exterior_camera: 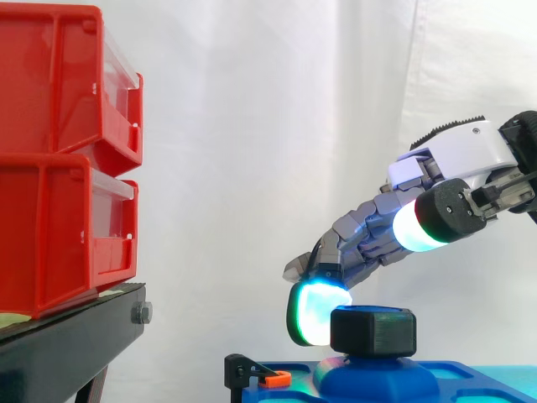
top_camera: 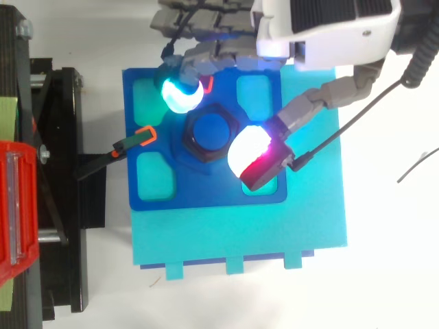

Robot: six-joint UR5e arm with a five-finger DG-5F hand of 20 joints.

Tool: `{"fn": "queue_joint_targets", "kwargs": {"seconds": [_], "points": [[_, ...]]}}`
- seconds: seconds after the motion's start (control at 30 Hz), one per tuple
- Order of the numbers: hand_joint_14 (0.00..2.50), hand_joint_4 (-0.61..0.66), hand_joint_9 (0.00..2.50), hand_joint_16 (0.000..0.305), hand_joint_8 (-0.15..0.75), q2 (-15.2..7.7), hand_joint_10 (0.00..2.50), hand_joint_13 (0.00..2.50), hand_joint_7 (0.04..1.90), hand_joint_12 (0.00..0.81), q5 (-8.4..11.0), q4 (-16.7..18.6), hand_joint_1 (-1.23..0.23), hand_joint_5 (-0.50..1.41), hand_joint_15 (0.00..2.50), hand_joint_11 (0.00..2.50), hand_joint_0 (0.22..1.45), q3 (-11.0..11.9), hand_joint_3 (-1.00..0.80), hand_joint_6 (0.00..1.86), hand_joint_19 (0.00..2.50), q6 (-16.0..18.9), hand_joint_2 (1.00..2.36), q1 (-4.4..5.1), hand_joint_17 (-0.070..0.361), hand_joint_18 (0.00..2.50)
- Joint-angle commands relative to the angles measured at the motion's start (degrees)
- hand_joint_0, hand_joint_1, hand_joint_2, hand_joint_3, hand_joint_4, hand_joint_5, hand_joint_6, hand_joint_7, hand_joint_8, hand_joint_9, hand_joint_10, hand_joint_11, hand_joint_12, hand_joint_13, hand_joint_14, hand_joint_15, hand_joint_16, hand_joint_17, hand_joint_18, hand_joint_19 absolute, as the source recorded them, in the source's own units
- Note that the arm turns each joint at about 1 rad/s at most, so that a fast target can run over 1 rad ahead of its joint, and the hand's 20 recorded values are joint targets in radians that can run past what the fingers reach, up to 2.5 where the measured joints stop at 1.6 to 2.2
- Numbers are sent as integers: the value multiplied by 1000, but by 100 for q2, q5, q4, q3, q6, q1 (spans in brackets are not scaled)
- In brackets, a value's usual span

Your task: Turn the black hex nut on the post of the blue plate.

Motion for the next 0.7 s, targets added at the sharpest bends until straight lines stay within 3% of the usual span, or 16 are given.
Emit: {"fn": "queue_joint_targets", "kwargs": {"seconds": [0.0, 0.17, 0.37, 0.5, 0.67], "points": [[0, 248, 25, 57, 251, -2, 0, 0, 813, 375, -81, 5, -233, -231, 1, 0, 447, 4, -500, 503, 275, -11, 1000, -80, 128, 0], [0, 248, 25, 57, 251, 7, 0, 0, 813, 376, -221, 5, -232, -231, 2, 0, 447, 4, -500, 503, 276, -11, 1000, -221, 128, 0], [0, 247, 26, 57, 251, 7, 0, 0, 809, 376, -318, -12, -233, -231, 3, 0, 447, 101, -500, 503, 273, -11, 1000, -300, 127, 0], [0, 247, 26, 57, 252, 7, 0, 0, 809, 376, -335, -118, -233, -232, 4, 0, 447, 347, -500, 503, 274, -55, 1000, -291, 127, 0], [0, 245, 24, 57, 251, 7, 0, 0, 808, 376, -327, 5, -234, -232, 4, 0, 447, 373, -500, 503, 274, -37, 1000, -203, 128, 0]]}}
